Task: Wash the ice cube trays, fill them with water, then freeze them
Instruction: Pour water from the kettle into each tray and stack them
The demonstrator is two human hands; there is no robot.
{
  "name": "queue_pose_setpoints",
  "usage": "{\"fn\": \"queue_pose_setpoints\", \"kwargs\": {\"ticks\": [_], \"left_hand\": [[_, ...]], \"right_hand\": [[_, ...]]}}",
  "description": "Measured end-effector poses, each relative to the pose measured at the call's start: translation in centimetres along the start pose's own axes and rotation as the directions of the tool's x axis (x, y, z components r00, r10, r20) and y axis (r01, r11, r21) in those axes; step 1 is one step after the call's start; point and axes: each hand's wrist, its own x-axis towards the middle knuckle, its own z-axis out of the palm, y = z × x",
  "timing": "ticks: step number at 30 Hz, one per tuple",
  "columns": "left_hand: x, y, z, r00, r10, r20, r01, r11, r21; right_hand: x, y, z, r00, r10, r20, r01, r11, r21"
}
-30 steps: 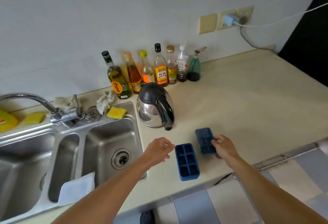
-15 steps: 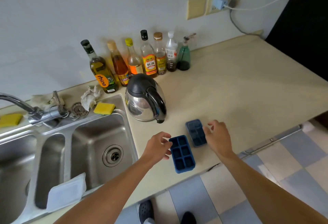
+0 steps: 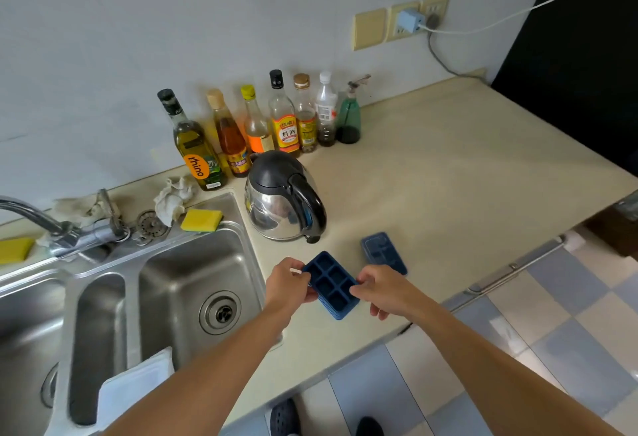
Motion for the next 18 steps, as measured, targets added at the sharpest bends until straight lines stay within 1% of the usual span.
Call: {"fn": "queue_pose_setpoints", "kwargs": {"ticks": [1, 5, 10, 14, 18], "left_hand": [[0.0, 0.1, -0.3, 1.000, -0.008, -0.002, 0.008, 1.000, -0.003], [0.2, 0.6, -1.1, 1.000, 0.020, 0.023, -0.022, 0.995, 0.102], [0.3, 1.2, -1.8, 0.995, 0.067, 0.075, -0.072, 0.995, 0.069], [0.4, 2.2, -2.3, 0.993, 0.082, 0.081, -0.085, 0.996, 0.039], [0.4, 3.0, -4.4, 0.994, 0.066, 0.087, -0.072, 0.995, 0.074]], "right_hand": [[0.1, -0.4, 0.3, 1.000, -0.001, -0.010, 0.001, 1.000, -0.017], [0.3, -1.2, 1.0, 0.996, 0.000, -0.084, -0.006, 0.998, -0.070], [0.1, -1.3, 0.7, 0.989, -0.009, -0.145, 0.002, 0.999, -0.049], [-0.1, -1.9, 0.0, 0.976, -0.053, -0.210, 0.056, 0.998, 0.010], [0.6, -3.9, 0.1, 0.948, -0.132, -0.288, 0.142, 0.990, 0.012]]}}
